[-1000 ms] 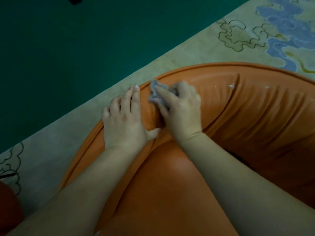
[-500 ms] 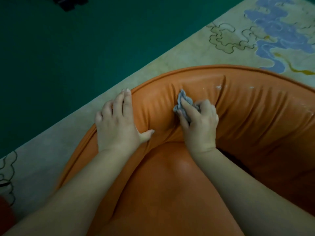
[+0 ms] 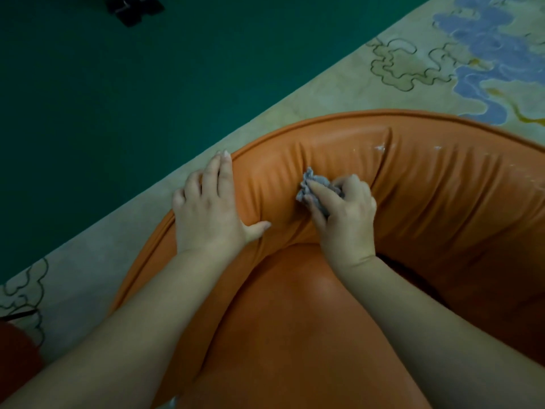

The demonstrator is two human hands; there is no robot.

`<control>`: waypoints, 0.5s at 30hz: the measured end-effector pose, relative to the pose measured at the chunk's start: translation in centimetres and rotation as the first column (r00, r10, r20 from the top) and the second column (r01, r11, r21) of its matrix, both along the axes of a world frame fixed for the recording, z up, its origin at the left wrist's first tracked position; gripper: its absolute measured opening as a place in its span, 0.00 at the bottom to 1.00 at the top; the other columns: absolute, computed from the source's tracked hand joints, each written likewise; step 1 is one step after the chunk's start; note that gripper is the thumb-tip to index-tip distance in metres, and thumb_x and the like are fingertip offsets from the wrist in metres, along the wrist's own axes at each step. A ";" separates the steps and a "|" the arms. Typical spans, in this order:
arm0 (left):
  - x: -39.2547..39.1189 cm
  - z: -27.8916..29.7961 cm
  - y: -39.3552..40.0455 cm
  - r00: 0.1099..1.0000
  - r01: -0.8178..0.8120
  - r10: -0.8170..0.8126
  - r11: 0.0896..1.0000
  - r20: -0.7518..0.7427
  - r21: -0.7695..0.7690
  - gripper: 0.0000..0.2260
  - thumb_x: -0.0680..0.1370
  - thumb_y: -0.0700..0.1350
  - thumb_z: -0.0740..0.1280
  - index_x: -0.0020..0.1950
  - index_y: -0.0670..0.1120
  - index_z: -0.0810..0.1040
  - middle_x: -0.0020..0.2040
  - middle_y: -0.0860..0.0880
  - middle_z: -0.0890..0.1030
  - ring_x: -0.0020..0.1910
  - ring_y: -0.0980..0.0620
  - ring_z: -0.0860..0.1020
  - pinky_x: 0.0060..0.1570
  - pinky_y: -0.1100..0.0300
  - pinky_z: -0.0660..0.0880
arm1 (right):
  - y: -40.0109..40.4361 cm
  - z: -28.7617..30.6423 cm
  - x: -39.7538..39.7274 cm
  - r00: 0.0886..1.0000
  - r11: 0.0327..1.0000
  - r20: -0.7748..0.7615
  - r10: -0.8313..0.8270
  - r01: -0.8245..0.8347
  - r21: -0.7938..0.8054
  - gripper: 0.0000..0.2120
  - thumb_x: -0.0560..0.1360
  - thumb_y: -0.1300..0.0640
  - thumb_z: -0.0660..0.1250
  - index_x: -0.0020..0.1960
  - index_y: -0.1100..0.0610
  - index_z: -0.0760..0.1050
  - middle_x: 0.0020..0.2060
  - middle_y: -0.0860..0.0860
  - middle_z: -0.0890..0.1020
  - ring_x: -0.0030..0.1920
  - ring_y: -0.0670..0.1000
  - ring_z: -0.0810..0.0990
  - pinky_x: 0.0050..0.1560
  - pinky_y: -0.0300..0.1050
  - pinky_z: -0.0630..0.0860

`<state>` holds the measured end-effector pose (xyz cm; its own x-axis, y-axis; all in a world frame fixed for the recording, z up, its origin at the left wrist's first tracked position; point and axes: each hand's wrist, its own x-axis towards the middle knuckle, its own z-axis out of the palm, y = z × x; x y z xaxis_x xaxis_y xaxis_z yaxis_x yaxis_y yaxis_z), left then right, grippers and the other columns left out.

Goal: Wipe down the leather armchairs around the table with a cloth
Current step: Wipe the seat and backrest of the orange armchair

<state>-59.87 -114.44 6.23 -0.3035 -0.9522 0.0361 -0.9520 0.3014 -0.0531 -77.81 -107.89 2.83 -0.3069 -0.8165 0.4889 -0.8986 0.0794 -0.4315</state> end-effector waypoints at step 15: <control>-9.4 1.7 -1.0 0.982 0.175 -0.166 0.978 -0.085 0.114 0.60 0.61 0.68 0.73 0.78 0.47 0.39 0.78 0.45 0.40 0.77 0.45 0.40 0.73 0.38 0.42 | -2.7 2.5 -5.7 0.970 0.971 -0.083 -0.229 0.222 -0.086 0.14 0.75 0.50 0.65 0.59 0.52 0.80 0.44 0.59 0.76 0.44 0.60 0.74 0.43 0.48 0.62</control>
